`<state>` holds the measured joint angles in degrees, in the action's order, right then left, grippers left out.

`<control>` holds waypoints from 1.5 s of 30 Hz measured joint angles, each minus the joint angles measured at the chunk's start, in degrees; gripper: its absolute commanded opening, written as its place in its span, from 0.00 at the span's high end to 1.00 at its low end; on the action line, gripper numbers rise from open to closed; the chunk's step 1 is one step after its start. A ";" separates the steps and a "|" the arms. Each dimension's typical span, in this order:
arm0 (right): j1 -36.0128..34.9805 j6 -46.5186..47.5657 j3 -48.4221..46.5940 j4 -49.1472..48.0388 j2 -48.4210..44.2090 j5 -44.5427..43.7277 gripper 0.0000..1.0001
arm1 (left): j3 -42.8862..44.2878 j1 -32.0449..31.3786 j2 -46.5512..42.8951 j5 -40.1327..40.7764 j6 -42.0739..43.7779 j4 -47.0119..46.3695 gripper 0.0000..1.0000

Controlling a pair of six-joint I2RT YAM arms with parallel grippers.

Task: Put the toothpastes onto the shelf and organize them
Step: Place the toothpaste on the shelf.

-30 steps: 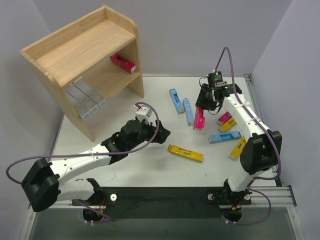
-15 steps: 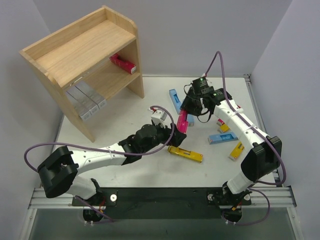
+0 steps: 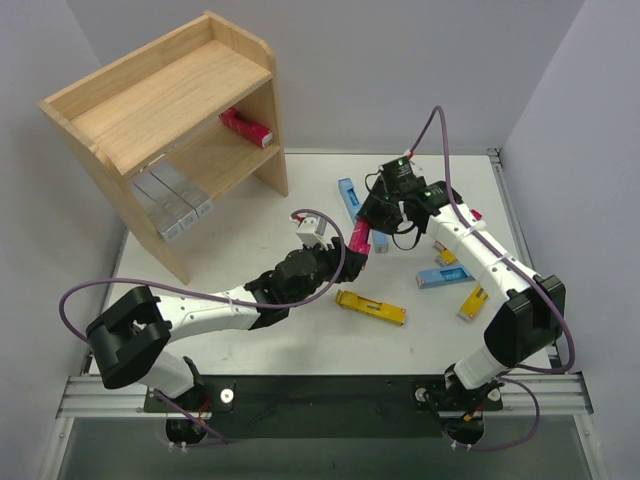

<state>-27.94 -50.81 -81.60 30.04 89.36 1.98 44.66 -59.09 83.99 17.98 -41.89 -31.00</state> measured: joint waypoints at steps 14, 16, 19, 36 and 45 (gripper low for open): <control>-0.31 -1.22 5.03 -4.00 -3.17 0.83 0.45 | -4.48 0.26 -0.50 -0.37 -5.38 -5.29 0.69; -0.50 -1.66 5.77 -4.85 -3.93 1.07 0.39 | -5.49 0.46 -1.09 -0.33 -5.68 -5.75 0.69; -0.61 -1.44 6.36 -5.77 -5.66 1.22 0.28 | -7.45 0.90 -1.49 -0.22 -6.10 -6.27 0.69; 3.39 13.70 19.71 -5.38 -33.33 0.55 0.19 | -8.98 6.08 -6.62 9.42 -6.49 -9.29 0.69; 8.11 20.61 25.73 -0.50 -44.96 2.34 0.19 | 1.49 11.32 -7.54 20.24 -5.22 -5.14 0.69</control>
<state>-19.84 -30.20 -55.88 29.54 44.40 4.32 46.15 -47.77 76.44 38.22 -47.11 -36.14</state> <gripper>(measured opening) 0.807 0.458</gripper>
